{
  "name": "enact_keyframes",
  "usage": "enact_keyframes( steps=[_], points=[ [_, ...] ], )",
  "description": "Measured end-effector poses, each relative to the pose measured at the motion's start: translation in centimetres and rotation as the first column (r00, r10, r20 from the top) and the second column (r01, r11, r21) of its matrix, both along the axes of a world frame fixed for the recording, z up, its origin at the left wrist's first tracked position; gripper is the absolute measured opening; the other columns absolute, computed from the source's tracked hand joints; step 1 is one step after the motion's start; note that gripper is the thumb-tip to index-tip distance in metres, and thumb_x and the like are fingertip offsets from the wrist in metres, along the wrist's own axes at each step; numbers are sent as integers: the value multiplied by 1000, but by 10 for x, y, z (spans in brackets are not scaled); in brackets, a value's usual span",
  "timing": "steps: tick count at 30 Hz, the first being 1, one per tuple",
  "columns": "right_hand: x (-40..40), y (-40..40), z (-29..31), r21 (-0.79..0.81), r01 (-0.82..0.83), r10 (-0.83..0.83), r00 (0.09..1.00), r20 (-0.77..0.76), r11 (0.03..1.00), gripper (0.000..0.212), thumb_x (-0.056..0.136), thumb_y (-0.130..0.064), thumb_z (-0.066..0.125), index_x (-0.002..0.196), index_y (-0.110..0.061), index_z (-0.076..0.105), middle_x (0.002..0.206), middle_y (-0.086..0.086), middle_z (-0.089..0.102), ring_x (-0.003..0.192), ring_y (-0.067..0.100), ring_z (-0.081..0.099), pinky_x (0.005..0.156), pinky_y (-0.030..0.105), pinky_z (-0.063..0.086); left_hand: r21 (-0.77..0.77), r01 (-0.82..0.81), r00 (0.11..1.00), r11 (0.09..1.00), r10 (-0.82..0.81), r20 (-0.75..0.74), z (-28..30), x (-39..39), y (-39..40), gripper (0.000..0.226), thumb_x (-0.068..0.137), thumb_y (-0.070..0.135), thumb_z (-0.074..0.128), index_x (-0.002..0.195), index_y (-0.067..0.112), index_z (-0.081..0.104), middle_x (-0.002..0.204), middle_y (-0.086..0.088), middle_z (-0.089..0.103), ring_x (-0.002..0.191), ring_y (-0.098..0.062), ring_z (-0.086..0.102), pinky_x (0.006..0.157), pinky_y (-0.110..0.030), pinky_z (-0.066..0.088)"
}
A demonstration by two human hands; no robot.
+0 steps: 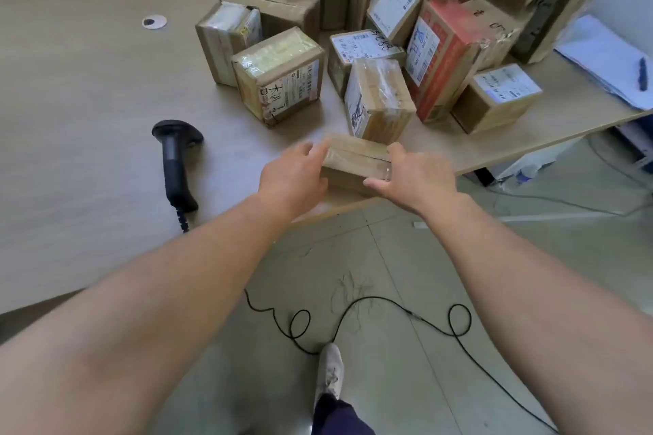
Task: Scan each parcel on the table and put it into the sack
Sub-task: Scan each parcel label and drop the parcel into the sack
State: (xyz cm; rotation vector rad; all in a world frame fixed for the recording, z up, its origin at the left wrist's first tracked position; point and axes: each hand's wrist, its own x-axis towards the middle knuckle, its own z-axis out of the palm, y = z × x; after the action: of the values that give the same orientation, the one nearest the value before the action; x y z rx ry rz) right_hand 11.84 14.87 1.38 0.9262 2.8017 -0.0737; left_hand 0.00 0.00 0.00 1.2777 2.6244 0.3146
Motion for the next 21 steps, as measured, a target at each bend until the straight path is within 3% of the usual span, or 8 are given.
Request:
enact_keyframes(
  steps=[7,15,21],
  points=[
    [-11,4,-16,-89,28,-26,999,28,996,43,96,-40,54,127,-13,41,117,17,63,107,37,59,72,36,36,-49,-42,988,998,48,144,-10,-6,5,54,94,25,47,146,26,32,147,2,37,125,-23,45,95,-37,45],
    [-36,-2,-10,-262,-145,148,989,-6,954,47,97,-44,51,137,-22,41,122,11,58,113,33,56,82,38,42,-43,-255,943,966,258,208,6,-14,-22,44,95,30,47,138,19,45,131,-7,39,108,-32,53,91,-35,45],
    [-68,-1,-2,-459,-137,105,990,-94,878,45,102,-40,45,144,-24,42,139,5,55,124,28,52,101,40,44,-79,-229,957,970,239,162,16,-37,-32,62,86,46,59,140,21,41,148,2,28,125,-22,42,93,-33,40]
  ],
)
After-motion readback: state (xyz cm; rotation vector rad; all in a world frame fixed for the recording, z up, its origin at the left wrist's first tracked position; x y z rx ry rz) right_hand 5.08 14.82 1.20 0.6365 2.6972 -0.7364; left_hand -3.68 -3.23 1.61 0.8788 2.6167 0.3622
